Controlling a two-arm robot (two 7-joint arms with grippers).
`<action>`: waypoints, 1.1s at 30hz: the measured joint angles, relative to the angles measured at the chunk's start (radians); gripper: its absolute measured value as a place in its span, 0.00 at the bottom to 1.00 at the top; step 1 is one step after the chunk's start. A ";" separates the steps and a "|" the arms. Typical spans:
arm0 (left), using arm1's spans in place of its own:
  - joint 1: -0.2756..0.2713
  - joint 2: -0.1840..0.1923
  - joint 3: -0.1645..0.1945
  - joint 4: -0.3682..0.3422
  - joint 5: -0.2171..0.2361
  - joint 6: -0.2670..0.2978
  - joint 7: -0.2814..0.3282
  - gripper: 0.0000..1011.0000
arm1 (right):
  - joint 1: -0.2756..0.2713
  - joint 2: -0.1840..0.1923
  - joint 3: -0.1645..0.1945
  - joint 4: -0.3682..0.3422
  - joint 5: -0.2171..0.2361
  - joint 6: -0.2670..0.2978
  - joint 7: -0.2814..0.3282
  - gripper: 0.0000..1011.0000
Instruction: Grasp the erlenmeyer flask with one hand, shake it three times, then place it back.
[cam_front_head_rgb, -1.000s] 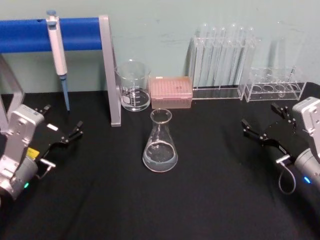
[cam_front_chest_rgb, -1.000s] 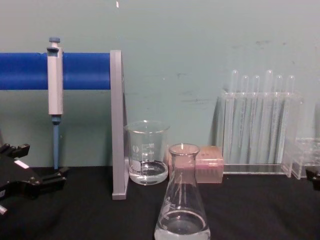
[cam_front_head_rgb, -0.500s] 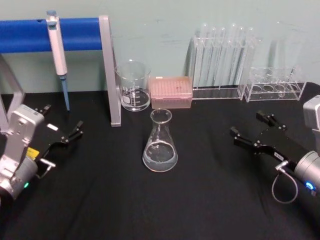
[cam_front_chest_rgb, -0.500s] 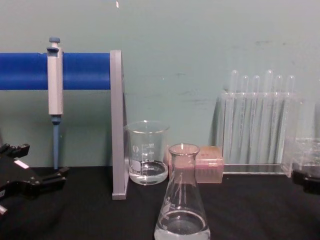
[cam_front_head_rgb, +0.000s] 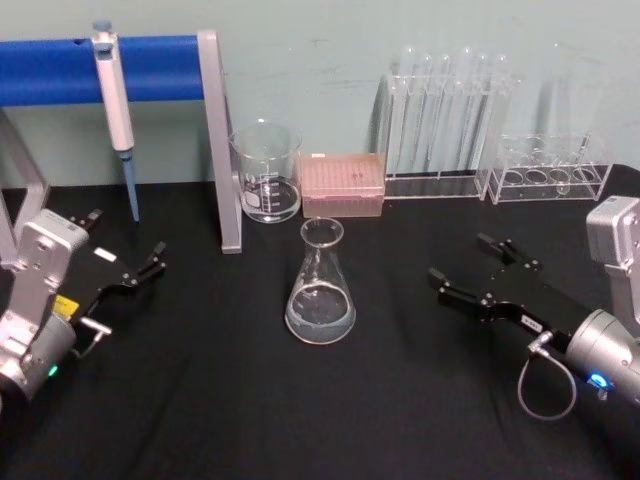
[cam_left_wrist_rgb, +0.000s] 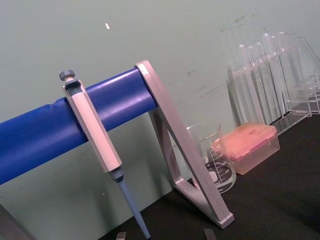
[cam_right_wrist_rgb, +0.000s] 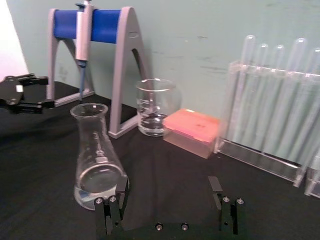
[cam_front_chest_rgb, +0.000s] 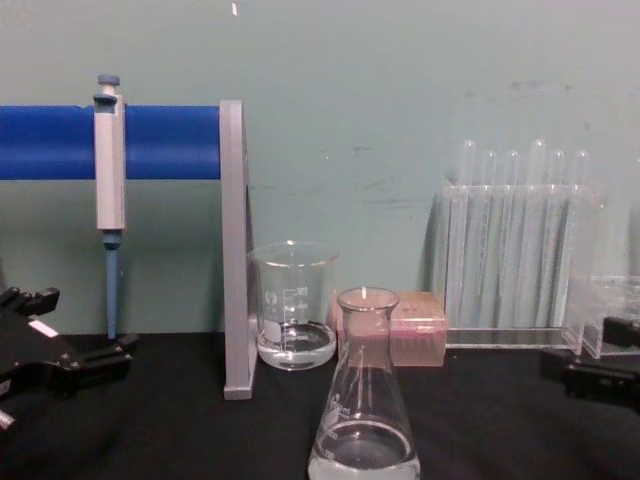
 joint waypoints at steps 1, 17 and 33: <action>0.000 0.000 0.000 0.000 0.000 0.000 0.000 0.99 | 0.001 -0.002 -0.001 0.000 0.000 0.001 0.005 0.99; 0.000 0.000 0.000 0.000 0.000 0.000 0.000 0.99 | 0.055 -0.083 -0.043 0.044 -0.066 0.001 0.068 0.99; 0.000 0.000 0.000 0.000 0.000 0.000 0.000 0.99 | 0.141 -0.174 -0.081 0.134 -0.131 -0.029 0.125 0.99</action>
